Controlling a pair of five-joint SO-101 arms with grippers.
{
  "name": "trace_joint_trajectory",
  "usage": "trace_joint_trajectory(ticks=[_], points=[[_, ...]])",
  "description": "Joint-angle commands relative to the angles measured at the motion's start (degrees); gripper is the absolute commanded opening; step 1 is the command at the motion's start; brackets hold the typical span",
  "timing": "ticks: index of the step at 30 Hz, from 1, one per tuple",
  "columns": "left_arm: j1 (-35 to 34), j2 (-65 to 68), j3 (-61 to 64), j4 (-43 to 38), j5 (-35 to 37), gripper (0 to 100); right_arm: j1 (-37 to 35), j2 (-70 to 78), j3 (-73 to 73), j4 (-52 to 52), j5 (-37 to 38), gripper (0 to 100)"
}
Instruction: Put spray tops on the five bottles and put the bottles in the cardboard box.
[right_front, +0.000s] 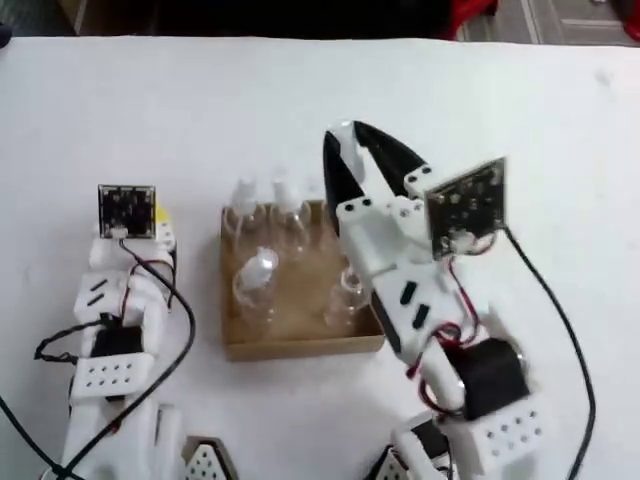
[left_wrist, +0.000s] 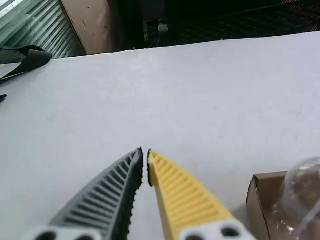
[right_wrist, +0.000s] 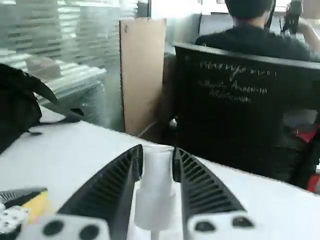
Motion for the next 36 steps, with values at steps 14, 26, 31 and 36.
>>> trace_joint_trajectory(ticks=[14, 26, 31, 36], points=[[-0.4, -0.4, -0.7, -1.6, 0.2, 2, 2.8, -1.2, 9.4, -5.5, 1.2, 1.6], [-0.4, -0.4, -0.7, -1.6, 0.2, 2, 2.2, -7.4, 17.7, -5.6, 1.0, 1.6], [-0.4, -0.4, -0.7, -1.6, 0.2, 2, 2.2, -21.2, 26.9, -5.6, 0.9, 1.6], [-0.4, -0.4, -0.7, -1.6, 0.2, 2, 2.2, -32.7, 36.0, -5.6, 0.9, 1.6]])
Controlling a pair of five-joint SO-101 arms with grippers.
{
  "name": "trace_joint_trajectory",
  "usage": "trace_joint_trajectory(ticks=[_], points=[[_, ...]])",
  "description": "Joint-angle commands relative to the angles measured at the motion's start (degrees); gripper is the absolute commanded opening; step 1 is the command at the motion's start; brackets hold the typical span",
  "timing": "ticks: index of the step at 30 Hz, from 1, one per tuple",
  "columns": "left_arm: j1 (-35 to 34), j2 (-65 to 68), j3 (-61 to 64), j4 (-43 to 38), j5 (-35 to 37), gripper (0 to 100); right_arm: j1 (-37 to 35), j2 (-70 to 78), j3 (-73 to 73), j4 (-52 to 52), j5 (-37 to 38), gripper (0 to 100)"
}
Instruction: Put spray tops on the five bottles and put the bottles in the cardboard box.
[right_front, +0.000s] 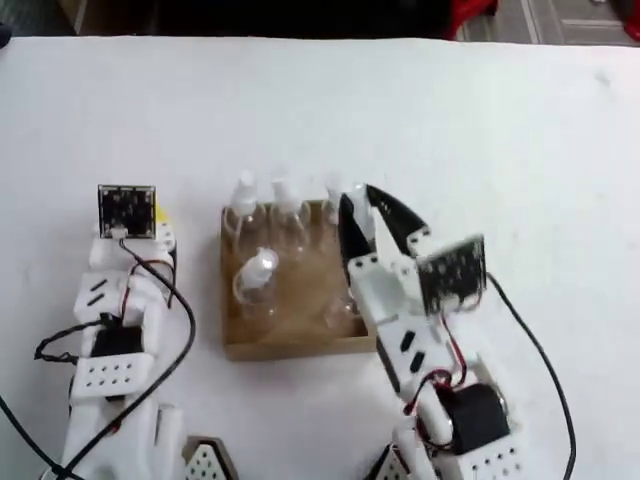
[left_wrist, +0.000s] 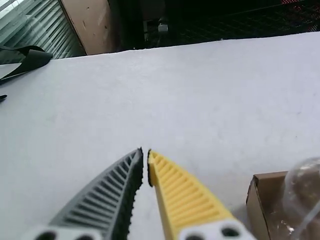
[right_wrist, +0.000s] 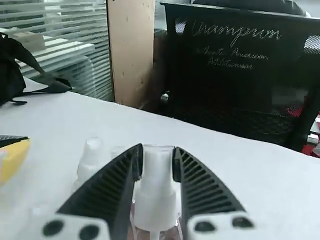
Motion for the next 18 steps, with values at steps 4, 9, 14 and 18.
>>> trace_joint_trajectory(ticks=[4, 9, 14, 18], points=[[-0.4, -0.4, -0.6, -1.6, 0.2, 2, -0.1, -14.4, 12.2, -3.4, 0.3, 1.6], [-0.4, -0.4, -0.5, -1.6, 0.2, 2, 0.0, -16.0, 18.4, -5.9, 0.4, 1.6], [-0.4, -0.4, -0.6, -1.6, 0.2, 2, -0.1, -15.9, 18.8, -5.7, 0.4, 2.2], [0.2, -0.4, -0.6, -1.6, 0.1, 2, -0.1, -15.9, 18.8, -5.5, 0.4, 3.6]])
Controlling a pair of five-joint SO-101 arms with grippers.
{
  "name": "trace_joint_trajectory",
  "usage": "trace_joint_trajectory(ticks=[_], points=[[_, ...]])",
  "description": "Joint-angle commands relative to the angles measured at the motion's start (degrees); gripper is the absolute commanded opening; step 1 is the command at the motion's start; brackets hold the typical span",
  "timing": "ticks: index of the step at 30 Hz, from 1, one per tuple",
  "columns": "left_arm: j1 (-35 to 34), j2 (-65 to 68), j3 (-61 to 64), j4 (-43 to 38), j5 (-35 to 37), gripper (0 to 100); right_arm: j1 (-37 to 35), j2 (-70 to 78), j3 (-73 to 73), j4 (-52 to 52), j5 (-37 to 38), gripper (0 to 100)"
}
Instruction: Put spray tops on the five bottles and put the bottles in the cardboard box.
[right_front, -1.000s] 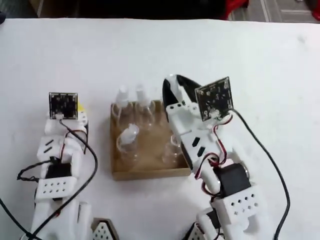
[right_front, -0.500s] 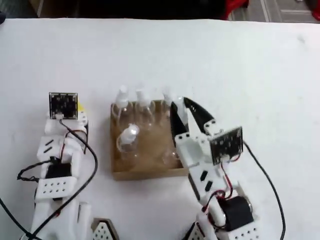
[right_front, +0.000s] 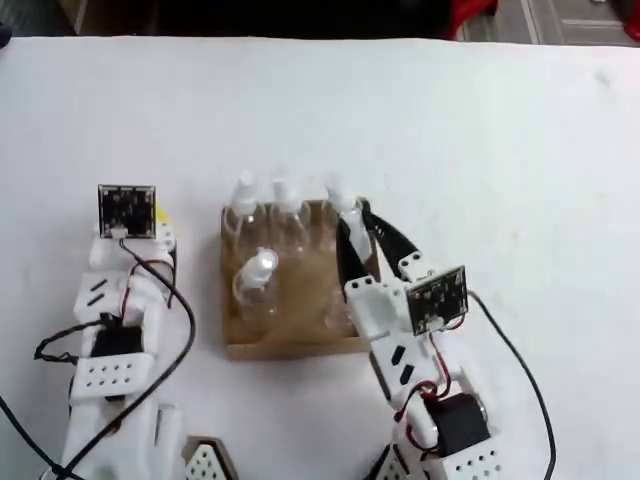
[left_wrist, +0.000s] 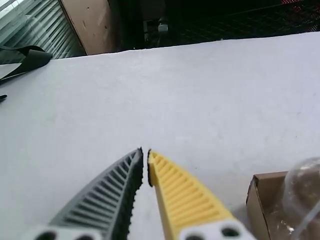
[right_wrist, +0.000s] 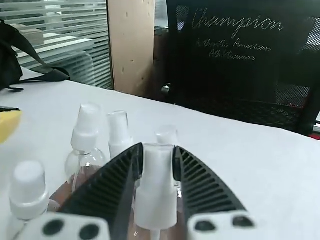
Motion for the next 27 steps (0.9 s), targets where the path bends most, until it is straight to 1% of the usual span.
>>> trace_joint_trajectory(ticks=[1, 5, 7, 12, 16, 20, 27], points=[[0.3, -0.4, -0.6, -1.6, 0.1, 2, -0.1, -0.5, -0.5, -1.1, 0.4, 5.7], [0.3, -0.4, -0.6, -1.7, 0.1, 2, -0.2, -0.5, -0.9, 0.8, 0.4, 17.7], [0.3, -0.4, -0.6, -1.7, 0.0, 2, -1.4, -0.5, -0.9, 1.5, 0.4, 20.6], [0.3, -0.4, -0.6, -1.7, 0.0, 2, -3.8, -0.5, -0.9, 1.5, 0.8, 20.5], [0.3, -0.4, -0.6, -1.7, 0.0, 2, -3.4, -0.5, -1.6, 1.8, 0.8, 20.5], [0.3, -0.4, -0.6, -1.7, 0.0, 2, -3.4, -0.5, -4.0, 5.3, 0.8, 20.5], [0.3, -0.4, -0.5, -1.7, 0.0, 2, -3.5, -0.4, -2.7, 7.2, 0.9, 20.4]])
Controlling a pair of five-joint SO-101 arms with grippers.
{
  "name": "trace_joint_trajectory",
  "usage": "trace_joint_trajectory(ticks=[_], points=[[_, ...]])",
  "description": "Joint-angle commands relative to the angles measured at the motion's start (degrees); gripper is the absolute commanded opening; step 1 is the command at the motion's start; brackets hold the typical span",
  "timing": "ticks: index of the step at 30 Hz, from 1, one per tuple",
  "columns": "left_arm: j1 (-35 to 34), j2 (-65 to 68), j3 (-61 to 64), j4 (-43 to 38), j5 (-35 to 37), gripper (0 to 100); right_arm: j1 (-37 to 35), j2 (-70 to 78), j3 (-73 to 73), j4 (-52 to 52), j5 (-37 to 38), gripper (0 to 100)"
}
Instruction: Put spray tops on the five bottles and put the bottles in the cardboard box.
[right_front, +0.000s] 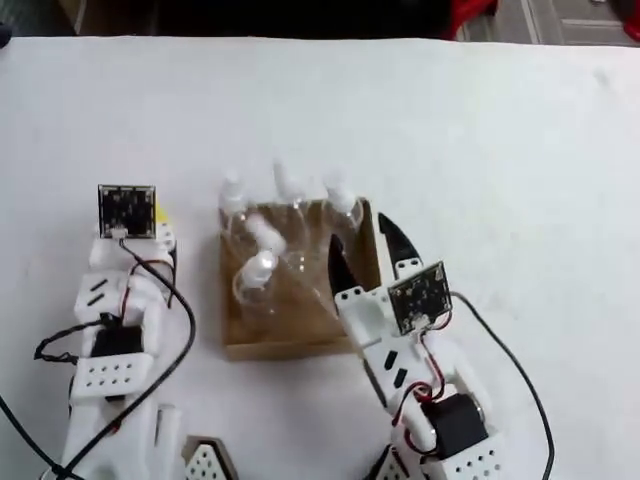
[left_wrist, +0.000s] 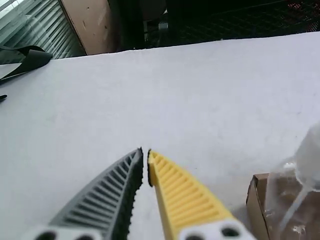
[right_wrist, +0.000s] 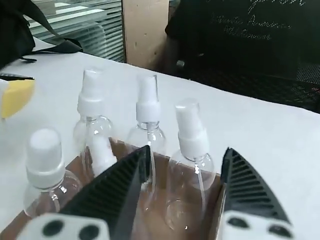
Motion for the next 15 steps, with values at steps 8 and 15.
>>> trace_joint_trajectory(ticks=[8, 15], points=[[0.3, -0.4, -0.5, -1.7, 0.0, 2, -0.6, -0.4, -4.2, 2.6, 0.5, 20.4], [0.3, -0.4, -0.4, -1.7, 0.0, 2, -1.0, 0.9, -8.0, 5.5, 5.1, 15.9]])
